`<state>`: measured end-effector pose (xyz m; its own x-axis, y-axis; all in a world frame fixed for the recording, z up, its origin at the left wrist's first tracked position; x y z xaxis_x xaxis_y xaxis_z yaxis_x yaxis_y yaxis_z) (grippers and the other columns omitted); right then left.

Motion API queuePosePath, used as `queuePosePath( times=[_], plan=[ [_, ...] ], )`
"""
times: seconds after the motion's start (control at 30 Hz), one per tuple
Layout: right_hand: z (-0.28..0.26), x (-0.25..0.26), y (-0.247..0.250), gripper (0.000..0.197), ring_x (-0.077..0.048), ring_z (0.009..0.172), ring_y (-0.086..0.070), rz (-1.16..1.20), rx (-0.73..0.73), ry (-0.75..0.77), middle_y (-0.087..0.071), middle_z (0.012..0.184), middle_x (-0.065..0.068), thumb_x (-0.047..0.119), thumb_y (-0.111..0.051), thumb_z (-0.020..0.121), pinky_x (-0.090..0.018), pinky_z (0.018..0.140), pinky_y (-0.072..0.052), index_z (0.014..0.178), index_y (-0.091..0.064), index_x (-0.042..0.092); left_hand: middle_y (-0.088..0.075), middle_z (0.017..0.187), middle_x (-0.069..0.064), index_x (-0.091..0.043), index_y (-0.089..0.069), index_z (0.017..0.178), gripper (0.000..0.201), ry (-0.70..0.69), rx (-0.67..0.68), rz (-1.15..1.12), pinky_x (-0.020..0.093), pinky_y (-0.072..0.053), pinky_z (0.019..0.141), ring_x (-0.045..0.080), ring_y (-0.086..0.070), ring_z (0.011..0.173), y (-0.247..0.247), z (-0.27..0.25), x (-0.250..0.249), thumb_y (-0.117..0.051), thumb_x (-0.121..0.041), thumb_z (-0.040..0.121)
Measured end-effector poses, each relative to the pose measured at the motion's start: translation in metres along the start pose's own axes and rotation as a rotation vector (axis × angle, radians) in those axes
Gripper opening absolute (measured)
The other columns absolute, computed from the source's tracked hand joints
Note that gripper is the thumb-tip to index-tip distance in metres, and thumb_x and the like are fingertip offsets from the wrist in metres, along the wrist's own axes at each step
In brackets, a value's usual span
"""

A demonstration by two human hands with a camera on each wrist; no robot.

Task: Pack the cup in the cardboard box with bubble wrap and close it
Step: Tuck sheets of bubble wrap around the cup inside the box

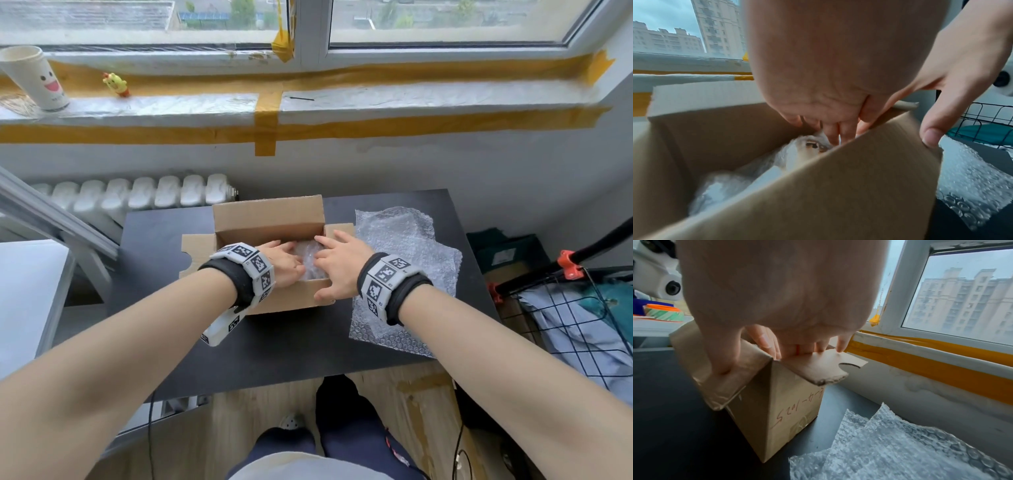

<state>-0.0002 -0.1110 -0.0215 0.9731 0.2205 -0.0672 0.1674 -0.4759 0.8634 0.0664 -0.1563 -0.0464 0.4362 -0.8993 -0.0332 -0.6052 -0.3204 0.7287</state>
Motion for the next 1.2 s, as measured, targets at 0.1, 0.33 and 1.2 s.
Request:
queuePosePath(
  times=[0.1, 0.33, 1.2],
  plan=[
    [0.008, 0.003, -0.006, 0.076, -0.021, 0.146, -0.017, -0.042, 0.081, -0.006, -0.055, 0.137, -0.001, 0.072, -0.037, 0.082, -0.049, 0.117, -0.001, 0.122, -0.062, 0.012, -0.021, 0.157, -0.007, -0.021, -0.04, 0.141, 0.046, 0.011, 0.065, 0.0, 0.042, -0.005, 0.121, 0.022, -0.003, 0.147, -0.007, 0.004, -0.004, -0.018, -0.027, 0.1],
    [0.012, 0.003, -0.013, 0.081, -0.021, 0.142, -0.024, -0.064, 0.096, -0.011, -0.056, 0.135, 0.001, 0.077, -0.032, 0.079, -0.053, 0.116, 0.006, 0.121, -0.063, 0.015, -0.041, 0.148, -0.002, -0.021, -0.053, 0.131, 0.038, 0.028, -0.015, -0.227, 0.041, -0.021, 0.117, 0.022, -0.026, 0.141, -0.001, -0.004, 0.007, -0.034, -0.025, 0.098],
    [-0.096, -0.022, 0.036, 0.04, -0.025, 0.125, -0.05, 0.622, -0.397, -0.441, -0.054, 0.137, -0.006, 0.034, -0.053, 0.094, -0.039, 0.103, -0.042, 0.129, -0.052, 0.015, -0.062, 0.12, 0.007, -0.017, -0.054, 0.124, 0.033, 0.076, -0.792, -0.495, 0.041, -0.047, 0.095, 0.029, -0.057, 0.112, 0.075, -0.105, -0.005, -0.048, -0.013, 0.092]
  ],
)
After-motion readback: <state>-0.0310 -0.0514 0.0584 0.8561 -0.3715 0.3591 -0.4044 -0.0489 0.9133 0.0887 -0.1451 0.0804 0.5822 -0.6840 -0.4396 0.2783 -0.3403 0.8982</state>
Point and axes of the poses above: each hand's wrist, its own z-axis towards the middle knuckle, its own y-axis out of the back of the hand, x = y × z, the point moved 8 cm from there along z, towards the middle knuckle
